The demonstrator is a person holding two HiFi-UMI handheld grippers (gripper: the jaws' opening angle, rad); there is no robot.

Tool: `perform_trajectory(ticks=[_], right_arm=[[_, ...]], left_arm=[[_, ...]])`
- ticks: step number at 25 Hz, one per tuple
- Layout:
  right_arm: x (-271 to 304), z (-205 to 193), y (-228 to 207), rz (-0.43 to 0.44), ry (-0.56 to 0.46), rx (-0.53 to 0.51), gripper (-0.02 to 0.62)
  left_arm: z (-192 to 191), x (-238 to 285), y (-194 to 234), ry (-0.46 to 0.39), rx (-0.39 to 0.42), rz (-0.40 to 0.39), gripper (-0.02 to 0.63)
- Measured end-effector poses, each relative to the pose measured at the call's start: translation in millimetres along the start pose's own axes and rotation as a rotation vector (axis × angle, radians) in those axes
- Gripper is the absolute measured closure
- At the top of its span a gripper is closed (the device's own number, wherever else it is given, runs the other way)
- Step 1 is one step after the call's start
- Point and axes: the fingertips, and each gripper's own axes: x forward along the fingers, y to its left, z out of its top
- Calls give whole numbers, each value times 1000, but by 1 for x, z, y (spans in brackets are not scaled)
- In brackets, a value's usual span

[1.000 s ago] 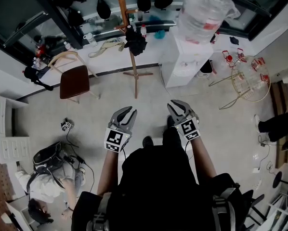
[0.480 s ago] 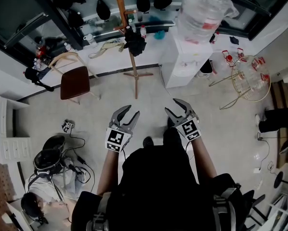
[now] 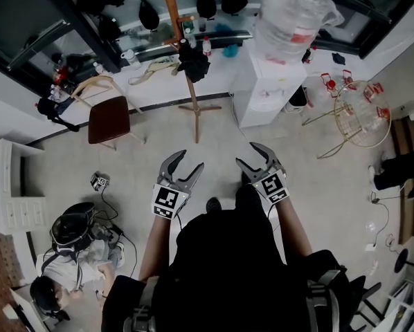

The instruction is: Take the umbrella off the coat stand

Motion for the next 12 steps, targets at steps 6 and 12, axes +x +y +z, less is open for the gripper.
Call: perform_trajectory(ticks=[6,12], right_arm=[[9,-1,-11,22,-8,4,322],[16,-2,-32,44,-18,6,321]], left_arm=[[2,12,0,13,1,-3,325],[9,31,3,24,-3,22,323]])
